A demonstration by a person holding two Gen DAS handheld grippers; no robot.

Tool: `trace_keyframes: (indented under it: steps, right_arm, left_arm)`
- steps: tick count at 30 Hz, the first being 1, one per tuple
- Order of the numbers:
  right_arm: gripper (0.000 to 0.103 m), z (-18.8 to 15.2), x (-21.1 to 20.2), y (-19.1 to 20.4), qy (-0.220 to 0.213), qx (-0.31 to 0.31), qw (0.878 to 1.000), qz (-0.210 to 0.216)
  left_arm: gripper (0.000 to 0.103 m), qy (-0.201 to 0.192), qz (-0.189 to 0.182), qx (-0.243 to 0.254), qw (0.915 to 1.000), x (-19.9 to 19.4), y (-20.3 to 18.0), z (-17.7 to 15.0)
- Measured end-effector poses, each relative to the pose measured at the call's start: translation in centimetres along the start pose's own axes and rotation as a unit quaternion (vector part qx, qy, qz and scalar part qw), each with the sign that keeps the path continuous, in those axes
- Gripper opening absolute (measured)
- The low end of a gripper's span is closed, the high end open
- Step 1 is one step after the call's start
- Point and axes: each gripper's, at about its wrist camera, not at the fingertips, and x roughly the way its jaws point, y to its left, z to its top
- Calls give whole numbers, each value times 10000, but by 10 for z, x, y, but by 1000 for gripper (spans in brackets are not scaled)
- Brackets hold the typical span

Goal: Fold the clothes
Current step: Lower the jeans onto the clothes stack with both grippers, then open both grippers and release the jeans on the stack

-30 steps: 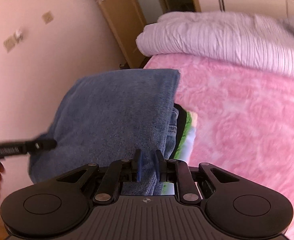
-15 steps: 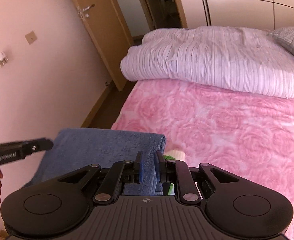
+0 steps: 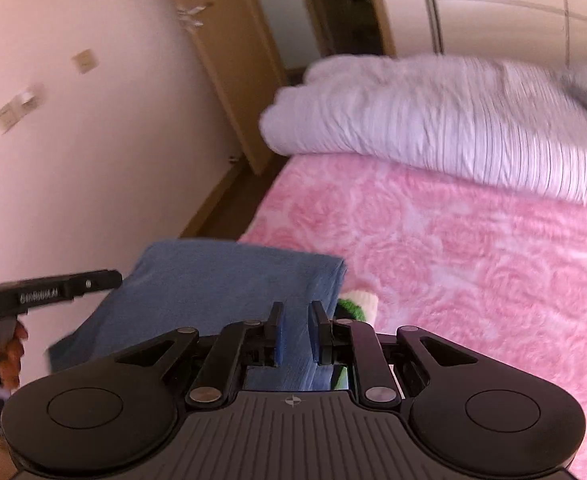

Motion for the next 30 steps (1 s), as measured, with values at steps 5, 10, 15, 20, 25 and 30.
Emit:
trace_keyframes:
  steps: [5,10,15,20,25,30]
  right_arm:
    - [16,-44,-38,31,284,-296,9990,148]
    - [16,-69,-38,48,589,-559,9966,126]
    - [16,-91,-22,48,963,-542,9939,2]
    - [16,-96,-8,47,1112,-640,9917,-70]
    - [16,-88,-17,40,1079,-448,9931,-66]
    - [17,-93,-32,21,990,217,9948,-48]
  left_arm:
    - [18,176,142,-283,9993,-49,-5,-41]
    - [18,466,284,-162,9984,-61,-17,-69]
    - [18,570,483,-137,9971,-54,-25,-82]
    - [18,612,651,-228,9957,-52,-29,-82]
    - [27,836,918,-85,9922,-68,-52,-75]
    - [39,717,1141,266,9905,-92,-81,-80]
